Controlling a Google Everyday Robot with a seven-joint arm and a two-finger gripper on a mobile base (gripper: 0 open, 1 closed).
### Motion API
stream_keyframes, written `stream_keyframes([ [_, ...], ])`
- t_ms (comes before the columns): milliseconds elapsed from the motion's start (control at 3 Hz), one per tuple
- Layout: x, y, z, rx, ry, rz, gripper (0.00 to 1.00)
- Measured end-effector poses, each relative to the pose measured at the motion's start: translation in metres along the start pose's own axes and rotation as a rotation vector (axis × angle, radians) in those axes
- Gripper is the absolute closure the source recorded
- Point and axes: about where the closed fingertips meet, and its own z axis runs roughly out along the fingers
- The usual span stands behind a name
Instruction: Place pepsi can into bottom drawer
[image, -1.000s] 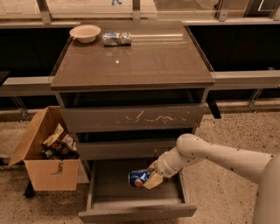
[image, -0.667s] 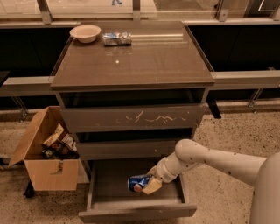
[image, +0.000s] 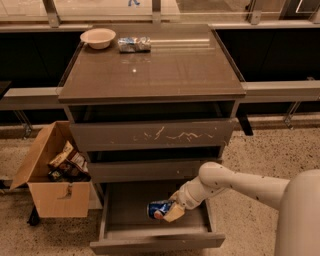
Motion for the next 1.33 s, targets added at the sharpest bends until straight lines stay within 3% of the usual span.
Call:
stream_keyframes([
  [333,0.032,-0.042,0.034,0.053,0.005,0.009,1.00],
  [667,0.071,-0.094,0.089,0.093,-0.023,0.027,1.00],
  [1000,0.090,-0.124,0.122,0.105,-0.049,0.050,1.00],
  [1333,0.095,-0.142,0.144,0.105,-0.058,0.061,0.82],
])
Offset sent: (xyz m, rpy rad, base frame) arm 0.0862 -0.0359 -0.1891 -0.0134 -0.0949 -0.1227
